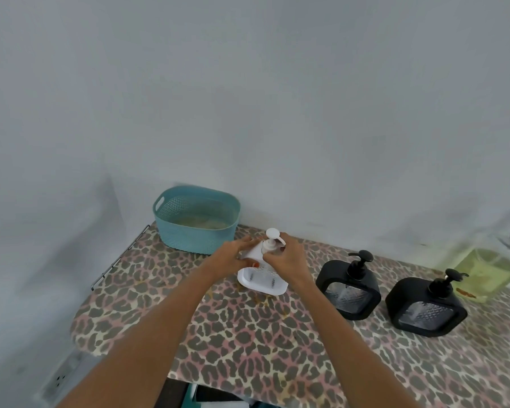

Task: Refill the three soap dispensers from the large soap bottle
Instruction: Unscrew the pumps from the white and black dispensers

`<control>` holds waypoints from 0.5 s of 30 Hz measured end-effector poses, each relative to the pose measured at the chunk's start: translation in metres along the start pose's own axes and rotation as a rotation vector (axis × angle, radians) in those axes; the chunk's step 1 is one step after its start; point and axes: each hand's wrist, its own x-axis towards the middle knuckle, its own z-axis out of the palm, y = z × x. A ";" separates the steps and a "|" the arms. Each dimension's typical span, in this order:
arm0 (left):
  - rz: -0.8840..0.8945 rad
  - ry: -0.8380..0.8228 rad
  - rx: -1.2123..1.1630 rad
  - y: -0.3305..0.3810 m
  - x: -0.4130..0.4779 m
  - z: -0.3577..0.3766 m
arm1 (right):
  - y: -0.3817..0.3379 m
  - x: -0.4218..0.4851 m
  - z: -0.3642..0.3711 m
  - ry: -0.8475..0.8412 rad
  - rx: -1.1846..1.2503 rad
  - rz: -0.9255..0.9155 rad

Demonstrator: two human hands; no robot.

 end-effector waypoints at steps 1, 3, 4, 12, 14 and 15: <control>0.003 -0.001 -0.002 0.000 0.000 0.000 | -0.001 0.001 0.001 0.017 -0.003 -0.012; 0.001 -0.004 -0.004 0.001 -0.001 0.000 | -0.002 0.002 0.003 0.091 -0.037 -0.030; 0.000 -0.004 -0.006 0.001 -0.001 0.000 | -0.002 0.002 0.003 0.125 -0.043 -0.020; -0.011 0.003 -0.002 0.002 -0.002 0.000 | 0.000 -0.001 0.005 0.097 0.089 0.058; -0.011 0.002 -0.004 0.002 -0.002 0.000 | 0.001 -0.003 0.005 0.072 0.136 0.053; -0.015 -0.001 -0.008 0.003 -0.002 0.000 | 0.002 -0.004 0.005 0.068 0.154 0.049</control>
